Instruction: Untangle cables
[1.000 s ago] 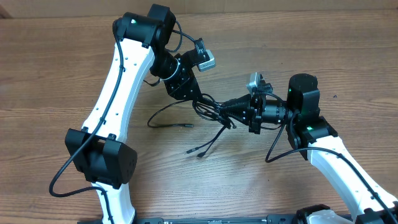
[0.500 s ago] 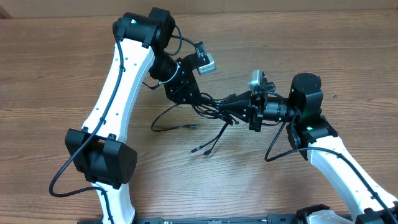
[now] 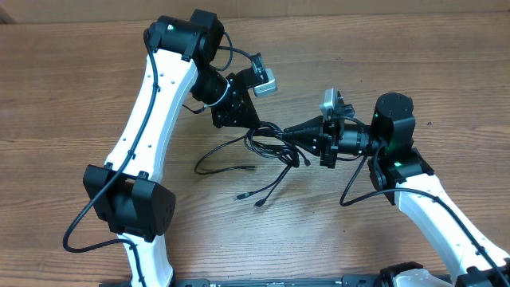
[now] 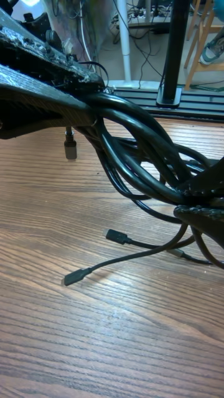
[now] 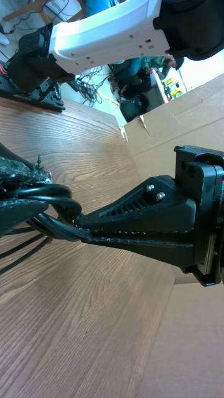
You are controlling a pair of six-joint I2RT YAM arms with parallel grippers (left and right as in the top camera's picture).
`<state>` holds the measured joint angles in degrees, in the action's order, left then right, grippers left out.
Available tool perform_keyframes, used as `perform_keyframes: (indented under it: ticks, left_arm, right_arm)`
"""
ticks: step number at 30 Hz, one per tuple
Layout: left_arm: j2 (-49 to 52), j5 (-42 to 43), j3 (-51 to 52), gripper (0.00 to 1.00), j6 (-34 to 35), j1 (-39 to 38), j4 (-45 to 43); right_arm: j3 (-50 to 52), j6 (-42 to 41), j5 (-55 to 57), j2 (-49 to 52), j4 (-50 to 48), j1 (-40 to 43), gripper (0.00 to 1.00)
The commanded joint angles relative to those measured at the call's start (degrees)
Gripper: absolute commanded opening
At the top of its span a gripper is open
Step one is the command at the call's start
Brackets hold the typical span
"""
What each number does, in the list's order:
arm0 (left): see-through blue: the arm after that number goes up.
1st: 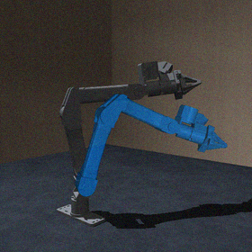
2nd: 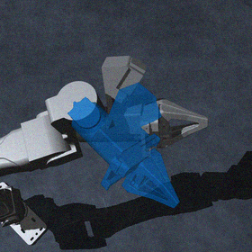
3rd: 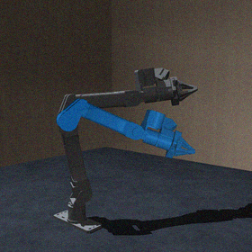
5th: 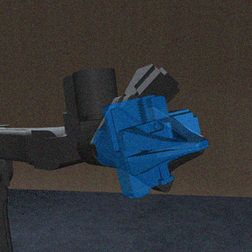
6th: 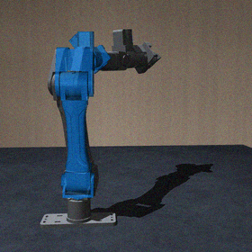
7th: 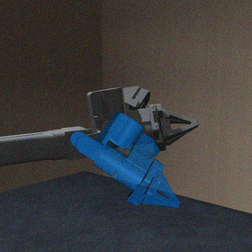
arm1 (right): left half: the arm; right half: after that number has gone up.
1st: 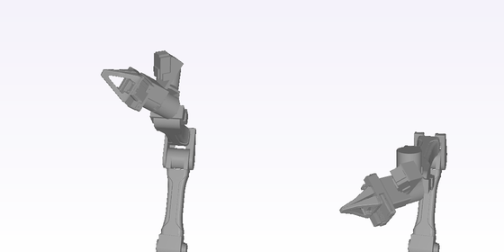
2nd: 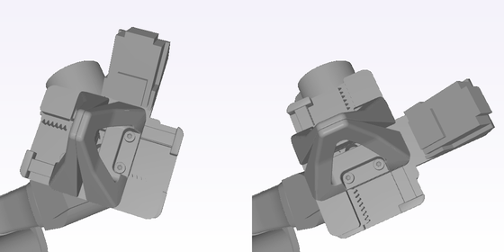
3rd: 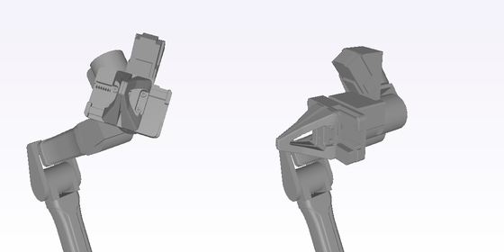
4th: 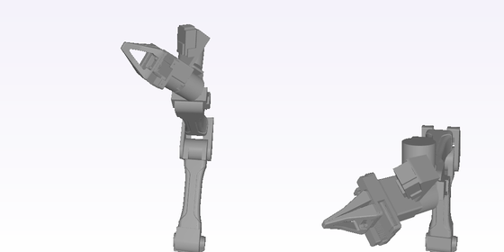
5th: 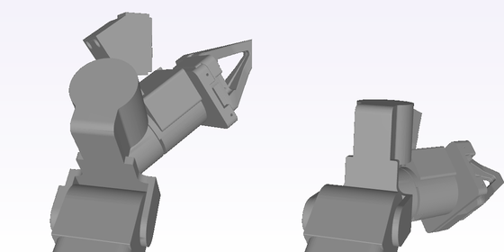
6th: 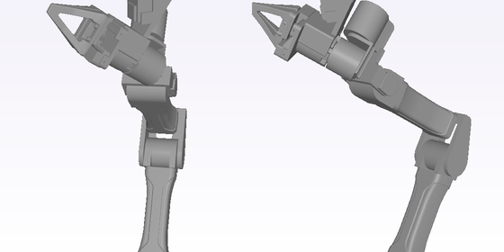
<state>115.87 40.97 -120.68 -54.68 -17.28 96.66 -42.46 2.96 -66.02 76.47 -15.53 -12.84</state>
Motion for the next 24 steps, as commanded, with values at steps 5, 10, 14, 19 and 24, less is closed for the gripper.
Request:
perform_keyframes:
  ticks: [5, 10, 14, 19, 24]
  left_arm:
    - [0.1, -3.4, -0.4, 0.04, 14.5, 0.2, -6.0]
    - [0.1, -17.2, -0.4, 0.04, 30.0, 0.4, -9.9]
    - [0.1, -18.5, -0.4, 0.04, 32.1, 0.5, -10.0]
    - [0.1, -19.0, -0.4, 0.04, 32.7, 0.5, -10.0]
    - [0.1, -19.1, -0.2, 0.05, 32.7, 0.5, -9.9]
  right_arm:
    - [-1.1, -0.5, -0.5, 0.0, -0.7, -0.1, 0.04]
    - [-1.1, -5.1, -0.5, 0.0, -4.2, -0.1, 0.04]
    - [-1.1, -9.8, -0.7, 0.0, -10.4, -0.1, 0.04]
    - [-1.1, -15.9, -0.8, 0.0, -17.5, -0.1, 0.04]
    - [-1.1, -24.2, -0.8, 0.0, -27.0, 0.3, 0.04]
